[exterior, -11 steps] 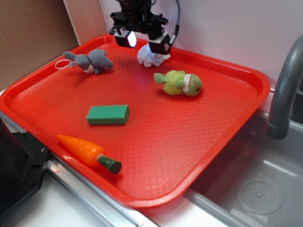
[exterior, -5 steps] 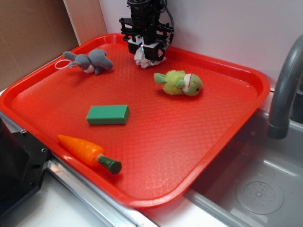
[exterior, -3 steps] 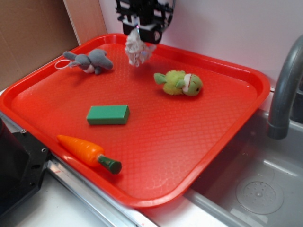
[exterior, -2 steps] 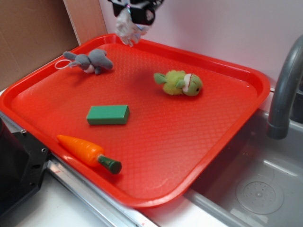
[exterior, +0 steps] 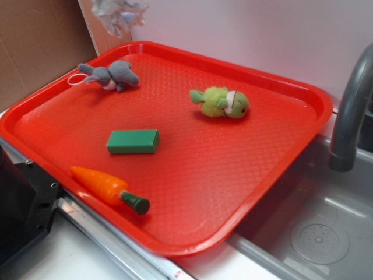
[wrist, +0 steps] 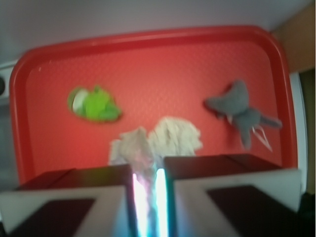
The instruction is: Grab the white paper.
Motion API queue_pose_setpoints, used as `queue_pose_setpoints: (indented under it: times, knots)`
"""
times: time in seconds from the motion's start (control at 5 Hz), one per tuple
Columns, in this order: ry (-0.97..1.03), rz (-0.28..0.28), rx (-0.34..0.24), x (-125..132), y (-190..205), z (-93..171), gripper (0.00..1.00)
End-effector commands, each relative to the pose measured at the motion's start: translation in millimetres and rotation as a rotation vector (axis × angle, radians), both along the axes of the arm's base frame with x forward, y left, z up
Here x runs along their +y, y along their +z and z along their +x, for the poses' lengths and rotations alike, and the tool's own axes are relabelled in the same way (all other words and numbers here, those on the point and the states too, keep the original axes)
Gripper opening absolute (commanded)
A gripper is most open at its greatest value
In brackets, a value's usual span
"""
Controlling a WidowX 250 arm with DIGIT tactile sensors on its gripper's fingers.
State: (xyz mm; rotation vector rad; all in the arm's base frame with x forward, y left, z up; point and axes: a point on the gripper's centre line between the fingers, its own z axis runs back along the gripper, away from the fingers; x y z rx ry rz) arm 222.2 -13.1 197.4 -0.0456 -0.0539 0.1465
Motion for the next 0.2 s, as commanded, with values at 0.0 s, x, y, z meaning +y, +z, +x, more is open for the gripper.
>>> queue_pose_setpoints:
  times: [0.0]
  knots:
    - [-0.017,0.054,-0.033,6.7,15.2,-20.1,0.00]
